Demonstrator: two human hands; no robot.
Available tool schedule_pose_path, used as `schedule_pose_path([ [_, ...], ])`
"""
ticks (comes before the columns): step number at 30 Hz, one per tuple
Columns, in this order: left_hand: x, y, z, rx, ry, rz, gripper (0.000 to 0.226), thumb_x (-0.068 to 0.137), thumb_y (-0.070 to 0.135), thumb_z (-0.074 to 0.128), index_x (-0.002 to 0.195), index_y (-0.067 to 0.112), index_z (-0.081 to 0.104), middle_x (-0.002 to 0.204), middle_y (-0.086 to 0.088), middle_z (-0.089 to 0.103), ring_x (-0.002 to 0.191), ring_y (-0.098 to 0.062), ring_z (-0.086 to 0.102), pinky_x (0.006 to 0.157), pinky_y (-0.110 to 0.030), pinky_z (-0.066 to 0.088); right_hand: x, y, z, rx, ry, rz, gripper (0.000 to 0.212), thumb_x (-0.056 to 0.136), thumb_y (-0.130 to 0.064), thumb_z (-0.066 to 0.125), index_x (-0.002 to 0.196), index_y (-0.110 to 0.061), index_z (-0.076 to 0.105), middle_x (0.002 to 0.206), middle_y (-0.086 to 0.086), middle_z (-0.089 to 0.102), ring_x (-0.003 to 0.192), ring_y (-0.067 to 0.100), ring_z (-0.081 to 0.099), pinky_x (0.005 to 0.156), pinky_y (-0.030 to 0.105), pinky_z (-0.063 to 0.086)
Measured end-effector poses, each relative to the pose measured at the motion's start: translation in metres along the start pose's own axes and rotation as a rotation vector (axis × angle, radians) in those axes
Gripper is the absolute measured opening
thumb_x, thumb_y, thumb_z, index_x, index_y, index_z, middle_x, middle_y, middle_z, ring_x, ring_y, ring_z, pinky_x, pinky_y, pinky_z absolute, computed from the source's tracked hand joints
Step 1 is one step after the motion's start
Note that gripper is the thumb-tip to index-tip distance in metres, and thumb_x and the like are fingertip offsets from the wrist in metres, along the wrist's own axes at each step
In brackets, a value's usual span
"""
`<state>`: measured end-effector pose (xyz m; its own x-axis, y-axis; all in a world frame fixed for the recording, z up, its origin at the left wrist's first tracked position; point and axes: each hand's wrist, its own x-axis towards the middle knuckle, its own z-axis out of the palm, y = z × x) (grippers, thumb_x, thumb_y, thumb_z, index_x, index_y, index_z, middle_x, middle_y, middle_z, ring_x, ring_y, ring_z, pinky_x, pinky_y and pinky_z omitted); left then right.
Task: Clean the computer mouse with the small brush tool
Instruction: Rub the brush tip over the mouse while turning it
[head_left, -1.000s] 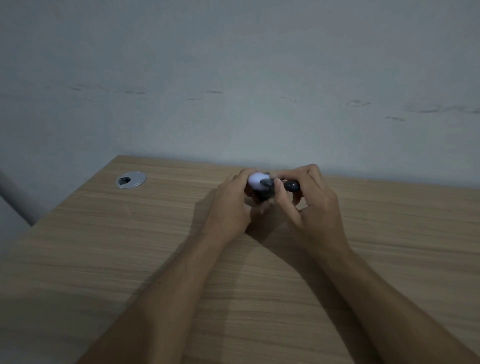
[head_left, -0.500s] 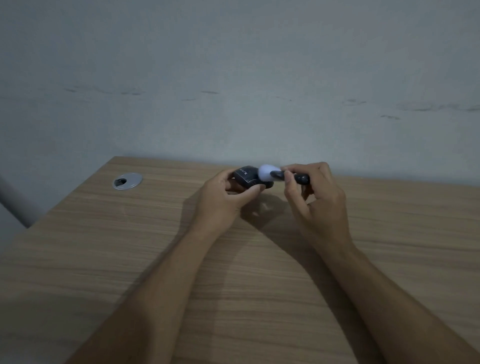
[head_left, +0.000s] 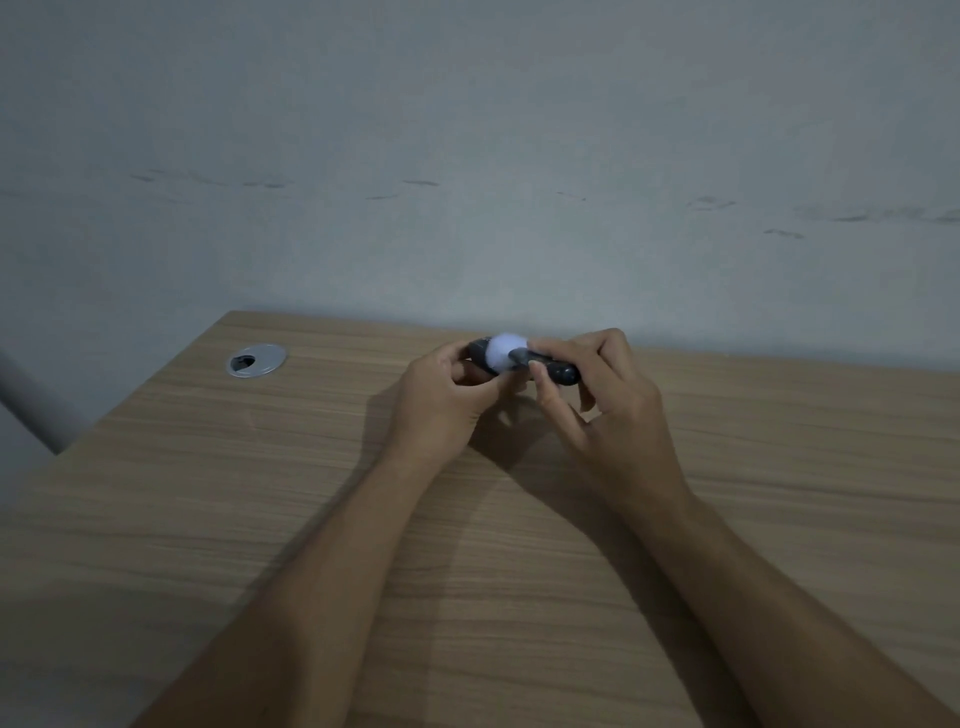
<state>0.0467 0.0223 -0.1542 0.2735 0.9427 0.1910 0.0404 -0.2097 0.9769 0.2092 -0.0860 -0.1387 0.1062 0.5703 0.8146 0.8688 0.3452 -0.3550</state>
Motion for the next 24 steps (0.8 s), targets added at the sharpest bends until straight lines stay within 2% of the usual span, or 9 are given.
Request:
schedule_pose_path([
  [2,-0.0017,0.0022,0.0005,0.017,-0.004,0.012,0.048,0.065,0.051,0.096,0.102,0.023,0.086,0.087,-0.008,0.087,0.076,-0.013,0.076,0.081,-0.043,0.062,0.0011,0.0029,0.0,-0.009,0.043,0.041,0.028,0.103,-0.017,0.076,0.129,-0.009,0.079,0.106,0.008,0.063,0.087,-0.017,0.051,0.084,0.002,0.039],
  [5,-0.0037,0.0055,0.0004,0.036,-0.018,0.012,0.033,0.075,0.042,0.1,0.101,0.028,0.086,0.086,-0.005,0.087,0.079,-0.017,0.081,0.084,-0.045,0.063,0.0014,0.0048,-0.004,0.014,0.077,0.054,0.026,0.105,-0.018,0.074,0.129,-0.009,0.079,0.106,0.007,0.063,0.086,-0.015,0.051,0.084,0.005,0.042],
  [9,-0.0032,0.0057,0.0,0.017,-0.018,0.0,0.046,0.065,0.056,0.096,0.098,0.027,0.084,0.084,-0.002,0.087,0.077,-0.015,0.079,0.079,-0.048,0.063,-0.0009,0.0017,0.0001,0.038,0.019,0.007,0.029,0.107,-0.024,0.071,0.131,-0.009,0.079,0.106,0.008,0.064,0.088,-0.011,0.052,0.081,0.006,0.041],
  [12,-0.0036,0.0052,-0.0001,0.027,-0.038,0.01,0.047,0.065,0.056,0.094,0.1,0.026,0.086,0.086,-0.002,0.088,0.078,-0.013,0.079,0.09,-0.057,0.065,0.0006,0.0049,0.0009,0.009,0.065,0.056,0.028,0.104,-0.018,0.075,0.13,-0.009,0.079,0.105,0.007,0.063,0.085,-0.018,0.051,0.085,0.002,0.039],
  [15,-0.0048,0.0066,0.0002,0.013,-0.038,0.003,0.049,0.065,0.056,0.095,0.102,0.025,0.086,0.083,-0.002,0.087,0.076,-0.015,0.079,0.085,-0.055,0.067,0.0014,0.0053,-0.0033,0.021,0.084,0.063,0.026,0.104,-0.018,0.075,0.129,-0.01,0.08,0.105,0.007,0.064,0.084,-0.016,0.051,0.083,0.004,0.04],
  [17,-0.0037,0.0056,0.0005,-0.004,-0.028,-0.007,0.055,0.062,0.058,0.095,0.102,0.022,0.086,0.08,-0.002,0.085,0.072,-0.015,0.078,0.077,-0.047,0.063,-0.0003,0.0028,-0.0033,0.035,0.042,0.023,0.028,0.106,-0.021,0.073,0.13,-0.009,0.079,0.106,0.007,0.064,0.086,-0.011,0.052,0.08,0.006,0.041],
  [19,-0.0021,0.0032,0.0006,-0.008,-0.022,-0.002,0.056,0.061,0.058,0.095,0.102,0.021,0.085,0.083,-0.004,0.086,0.075,-0.015,0.078,0.078,-0.045,0.061,-0.0015,0.0016,-0.0008,0.021,0.008,0.003,0.029,0.106,-0.022,0.073,0.131,-0.01,0.079,0.107,0.007,0.064,0.087,-0.004,0.052,0.08,0.006,0.042],
  [22,-0.0017,0.0026,0.0001,-0.001,-0.039,0.006,0.042,0.069,0.051,0.097,0.1,0.026,0.086,0.086,-0.003,0.088,0.078,-0.014,0.078,0.087,-0.054,0.065,0.0008,0.0039,-0.0003,-0.003,0.051,0.051,0.028,0.104,-0.018,0.075,0.13,-0.01,0.079,0.107,0.007,0.063,0.088,0.0,0.056,0.083,0.005,0.042],
  [24,-0.0028,0.0044,0.0003,0.003,-0.04,0.009,0.03,0.075,0.043,0.098,0.097,0.028,0.086,0.079,0.003,0.086,0.072,-0.007,0.077,0.079,-0.042,0.062,0.0017,0.0049,-0.0025,0.011,0.07,0.065,0.027,0.104,-0.017,0.075,0.13,-0.009,0.079,0.106,0.008,0.063,0.088,-0.003,0.056,0.084,0.007,0.043],
])
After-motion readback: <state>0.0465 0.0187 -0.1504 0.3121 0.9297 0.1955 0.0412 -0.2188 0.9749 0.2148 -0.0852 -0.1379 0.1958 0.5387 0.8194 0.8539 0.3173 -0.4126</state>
